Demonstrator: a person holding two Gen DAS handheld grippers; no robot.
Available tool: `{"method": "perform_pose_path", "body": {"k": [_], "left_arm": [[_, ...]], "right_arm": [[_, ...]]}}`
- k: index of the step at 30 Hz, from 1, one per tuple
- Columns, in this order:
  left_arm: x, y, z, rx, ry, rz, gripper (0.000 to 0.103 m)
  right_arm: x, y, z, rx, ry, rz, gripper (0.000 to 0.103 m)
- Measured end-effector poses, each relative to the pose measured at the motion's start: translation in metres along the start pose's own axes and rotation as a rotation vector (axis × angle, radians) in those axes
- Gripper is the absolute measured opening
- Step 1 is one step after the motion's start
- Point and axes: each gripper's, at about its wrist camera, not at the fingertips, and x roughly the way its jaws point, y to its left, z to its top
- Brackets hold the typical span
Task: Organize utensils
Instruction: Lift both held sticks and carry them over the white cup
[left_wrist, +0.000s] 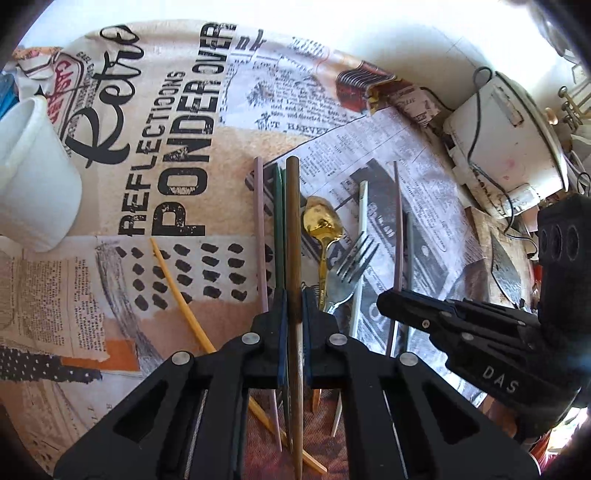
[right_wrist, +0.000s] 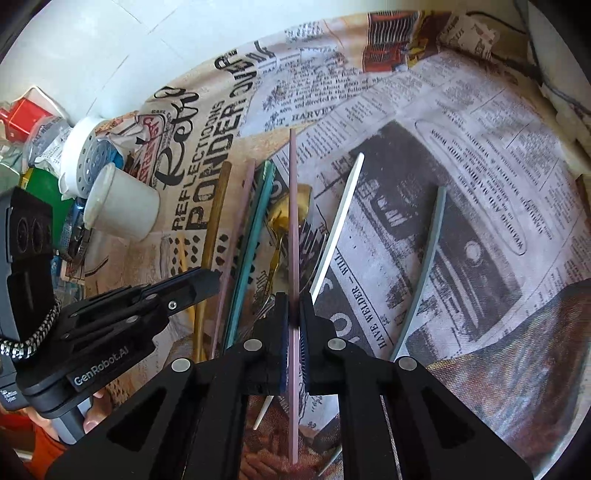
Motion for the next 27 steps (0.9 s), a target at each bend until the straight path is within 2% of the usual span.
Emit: {"method": "perform_pose_path", "body": {"k": [5,15,27], "left_arm": [[-0.025,-0.002,-0.002,0.009,-0.058,-0.001,0.006],[-0.084,-0.005,-0.003,0.002,-0.239,0.041,0.006],[-0.153,-0.002,0.002,-0.059,-0.455,0.099,0.006]], "right_arm": [[-0.017,0.004,0.000,-0.014,-0.051,-0.007,0.005],[-0.054,0.025,0.002,-0.063,-0.169,-0.015,0.005],[-0.096,0.061,0.018,-0.190,-0.287,0.034,0.005]]}}
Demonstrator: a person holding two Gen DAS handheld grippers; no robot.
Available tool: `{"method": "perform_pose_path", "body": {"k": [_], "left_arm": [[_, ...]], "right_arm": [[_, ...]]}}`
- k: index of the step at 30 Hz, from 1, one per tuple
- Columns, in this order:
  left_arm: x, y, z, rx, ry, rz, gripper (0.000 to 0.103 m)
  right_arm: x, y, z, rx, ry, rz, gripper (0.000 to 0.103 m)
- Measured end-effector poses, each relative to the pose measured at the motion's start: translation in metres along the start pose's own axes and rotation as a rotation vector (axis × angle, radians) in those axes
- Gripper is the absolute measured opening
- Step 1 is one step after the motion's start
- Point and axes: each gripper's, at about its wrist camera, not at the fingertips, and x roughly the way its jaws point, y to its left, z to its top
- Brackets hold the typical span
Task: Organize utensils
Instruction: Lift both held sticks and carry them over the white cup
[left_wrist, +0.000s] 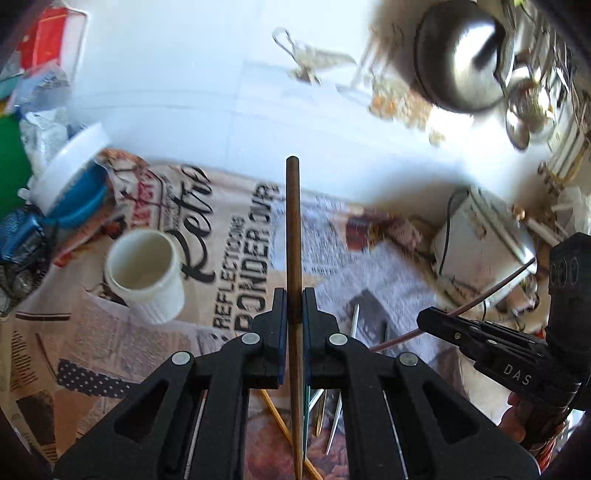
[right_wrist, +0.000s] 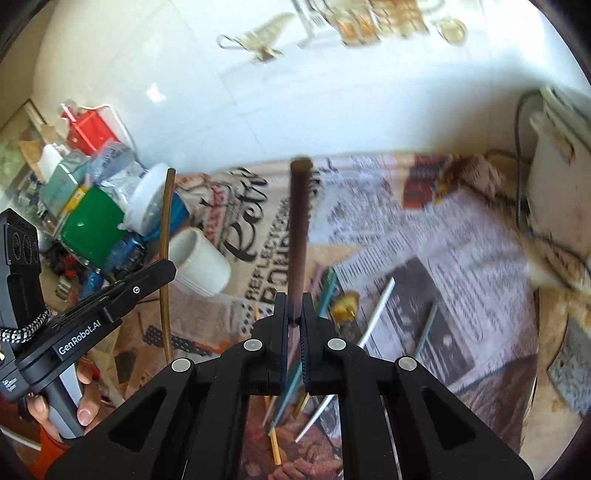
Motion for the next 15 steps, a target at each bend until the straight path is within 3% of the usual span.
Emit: {"method": "perform_pose_path", "body": {"k": [6,15], "left_arm": [[-0.028,0.016,0.017,-0.048,-0.111,0.052,0.006],[-0.057,0.047,0.046,-0.054,-0.212,0.089,0.006]], "right_arm": [[-0.010,0.022,0.020,-0.084,-0.051,0.042,0.005],[-0.017,0.062,0.045,-0.134,-0.124,0.101,0.005]]}}
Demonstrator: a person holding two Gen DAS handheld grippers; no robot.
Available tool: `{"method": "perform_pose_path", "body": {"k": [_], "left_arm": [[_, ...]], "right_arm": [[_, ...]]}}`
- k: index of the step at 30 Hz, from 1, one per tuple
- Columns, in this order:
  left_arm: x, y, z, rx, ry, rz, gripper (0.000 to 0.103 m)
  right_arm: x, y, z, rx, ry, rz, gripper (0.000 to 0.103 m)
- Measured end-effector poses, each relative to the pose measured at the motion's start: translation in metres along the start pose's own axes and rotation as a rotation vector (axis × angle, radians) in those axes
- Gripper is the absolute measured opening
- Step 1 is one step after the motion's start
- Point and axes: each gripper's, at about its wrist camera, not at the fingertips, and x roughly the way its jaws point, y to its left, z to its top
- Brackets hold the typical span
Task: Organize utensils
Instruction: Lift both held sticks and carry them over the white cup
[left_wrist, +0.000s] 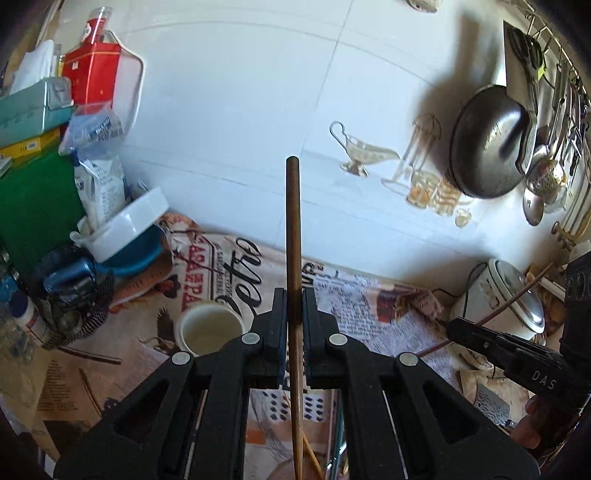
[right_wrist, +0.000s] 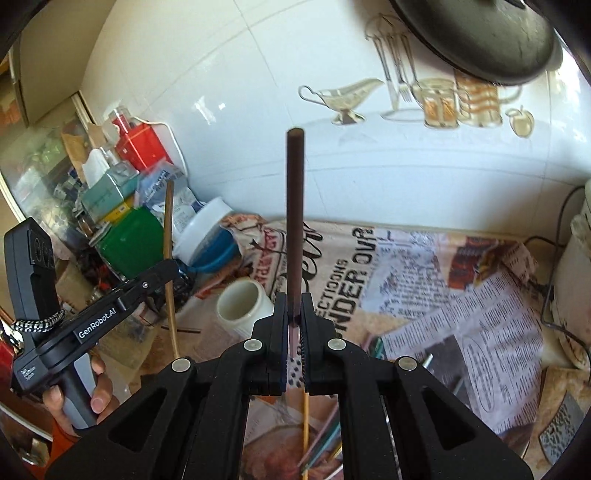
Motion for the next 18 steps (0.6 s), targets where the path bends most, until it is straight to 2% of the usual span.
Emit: {"method": "perform_pose_path", "body": {"k": [10,18], "left_arm": [[0.004,0.042,0.041,0.021,-0.062,-0.018,0.006],[0.037,0.074,0.064,0.022,-0.095,0.001,0.006]], "right_arm": [[0.014,0.042,0.030,-0.008,-0.065,-0.014,0.005],[0.043,0.066,0.042,-0.008,-0.067,-0.020,0.005]]}}
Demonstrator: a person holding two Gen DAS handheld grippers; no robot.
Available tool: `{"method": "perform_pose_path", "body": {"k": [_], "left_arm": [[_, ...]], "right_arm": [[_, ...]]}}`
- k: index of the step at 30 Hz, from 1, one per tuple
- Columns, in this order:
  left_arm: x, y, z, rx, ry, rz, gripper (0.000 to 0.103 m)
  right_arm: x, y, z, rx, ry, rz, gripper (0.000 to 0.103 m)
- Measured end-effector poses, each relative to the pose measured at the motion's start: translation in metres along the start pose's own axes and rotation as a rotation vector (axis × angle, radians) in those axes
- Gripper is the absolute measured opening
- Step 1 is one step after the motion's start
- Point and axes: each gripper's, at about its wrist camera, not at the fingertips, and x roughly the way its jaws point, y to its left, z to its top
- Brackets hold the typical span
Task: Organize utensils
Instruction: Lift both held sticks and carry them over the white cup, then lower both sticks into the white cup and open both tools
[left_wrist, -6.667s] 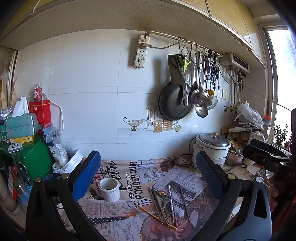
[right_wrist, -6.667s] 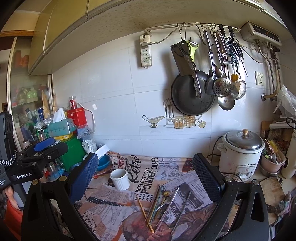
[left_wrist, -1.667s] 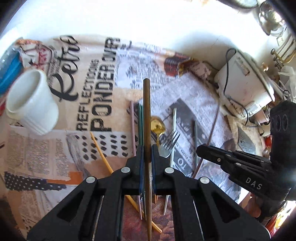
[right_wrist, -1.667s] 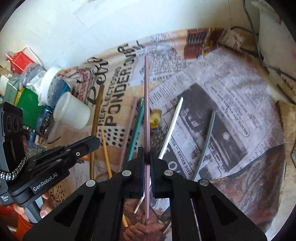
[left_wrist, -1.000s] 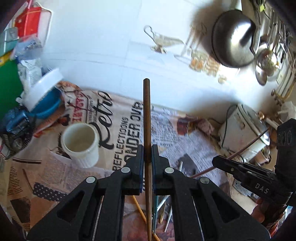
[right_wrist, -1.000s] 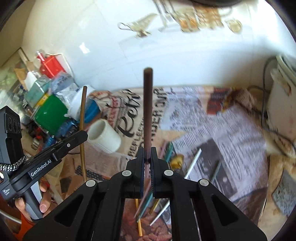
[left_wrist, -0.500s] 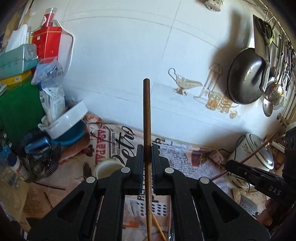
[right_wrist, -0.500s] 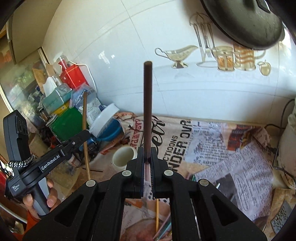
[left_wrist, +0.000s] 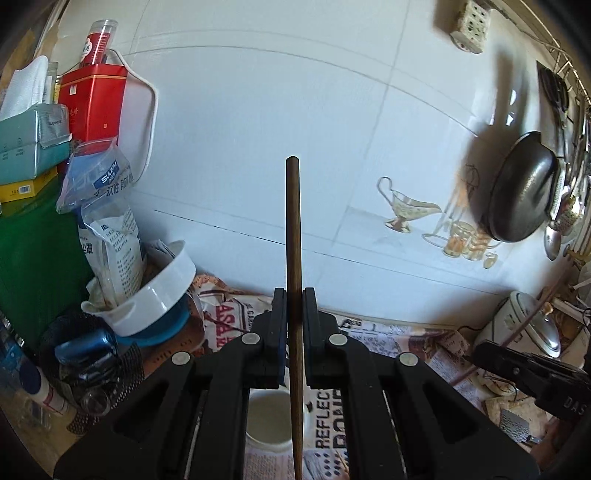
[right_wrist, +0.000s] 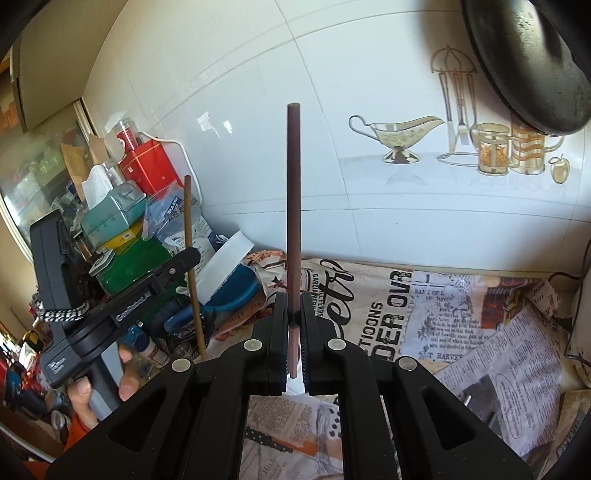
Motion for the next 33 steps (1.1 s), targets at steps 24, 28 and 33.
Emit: {"method": "perform_pose_path", "body": {"k": [24,28,33], "left_arm": [[0.120,0.049,-0.053,0.008,0.138,-0.003,0.006],[0.123,0.055,-0.065,0.001,0.173,0.006,0.006],[0.118,0.059,-0.076,-0.012,0.217,-0.004,0.006]], "right_arm": [[0.125,-0.002,-0.030,0.082,0.214,-0.025,0.006],[0.135,0.000,-0.036,0.079,0.250,-0.026,0.006],[0.147,-0.002,-0.043,0.081,0.288,-0.028,0.006]]}}
